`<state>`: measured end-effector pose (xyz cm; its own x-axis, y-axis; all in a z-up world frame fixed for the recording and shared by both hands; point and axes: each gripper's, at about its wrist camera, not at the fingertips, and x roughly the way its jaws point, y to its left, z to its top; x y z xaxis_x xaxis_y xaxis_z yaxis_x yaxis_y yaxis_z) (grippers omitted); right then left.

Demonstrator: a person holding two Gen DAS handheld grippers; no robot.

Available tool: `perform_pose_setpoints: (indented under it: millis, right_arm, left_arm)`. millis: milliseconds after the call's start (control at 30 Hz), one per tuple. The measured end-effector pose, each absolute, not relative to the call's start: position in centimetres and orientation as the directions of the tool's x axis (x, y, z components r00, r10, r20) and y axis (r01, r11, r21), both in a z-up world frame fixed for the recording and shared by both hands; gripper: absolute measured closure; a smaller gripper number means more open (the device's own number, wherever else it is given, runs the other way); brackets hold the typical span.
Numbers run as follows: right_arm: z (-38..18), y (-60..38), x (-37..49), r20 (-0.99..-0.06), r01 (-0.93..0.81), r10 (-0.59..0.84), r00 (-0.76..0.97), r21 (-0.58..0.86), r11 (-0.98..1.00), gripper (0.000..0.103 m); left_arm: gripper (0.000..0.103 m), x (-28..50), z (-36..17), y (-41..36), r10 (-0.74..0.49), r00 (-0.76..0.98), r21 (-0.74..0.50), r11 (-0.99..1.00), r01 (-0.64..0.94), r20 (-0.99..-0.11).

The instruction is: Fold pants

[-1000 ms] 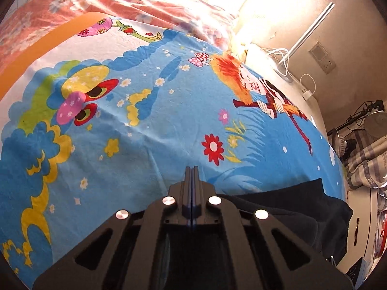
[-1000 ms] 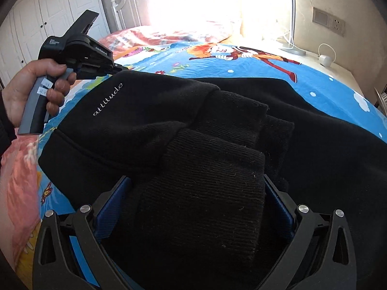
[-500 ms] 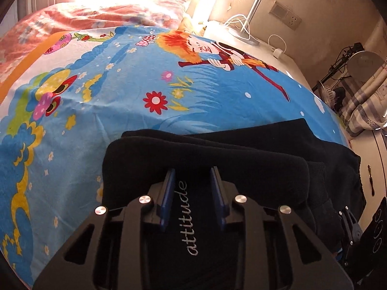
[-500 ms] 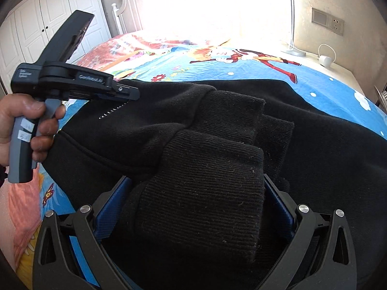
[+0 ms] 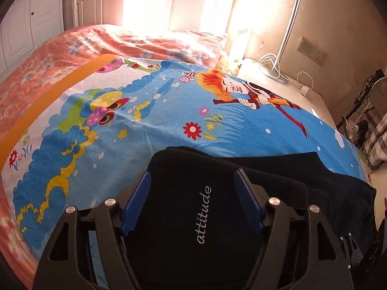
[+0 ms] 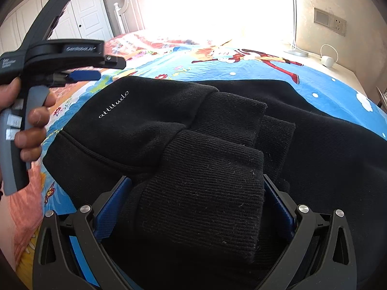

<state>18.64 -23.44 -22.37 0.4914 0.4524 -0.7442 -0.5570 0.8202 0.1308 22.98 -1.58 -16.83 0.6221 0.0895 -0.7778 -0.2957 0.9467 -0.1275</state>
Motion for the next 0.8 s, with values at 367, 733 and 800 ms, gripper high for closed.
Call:
perform_pose_setpoints:
  millis: [367, 733, 800]
  right_arm:
    - [-20.4, -23.5, 19.4, -0.790, -0.526, 0.434, 0.434, 0.169, 0.834, 0.005]
    - [-20.2, -17.6, 25.4, -0.832, -0.606, 0.277, 0.480, -0.087, 0.790, 0.006]
    - [-22.0, -18.6, 26.3, -0.851, -0.614, 0.282, 0.444, -0.059, 0.787, 0.006]
  left_arm:
    - [0.001, 16.6, -22.9, -0.3, 0.034, 0.612, -0.234, 0.906, -0.354, -0.790]
    - [0.045, 12.5, -21.3, 1.0, -0.004, 0.733, -0.372, 0.864, -0.340, -0.680]
    - [0.053, 10.9, -21.4, 2.1, -0.049, 0.749, -0.438, 0.836, -0.332, -0.661]
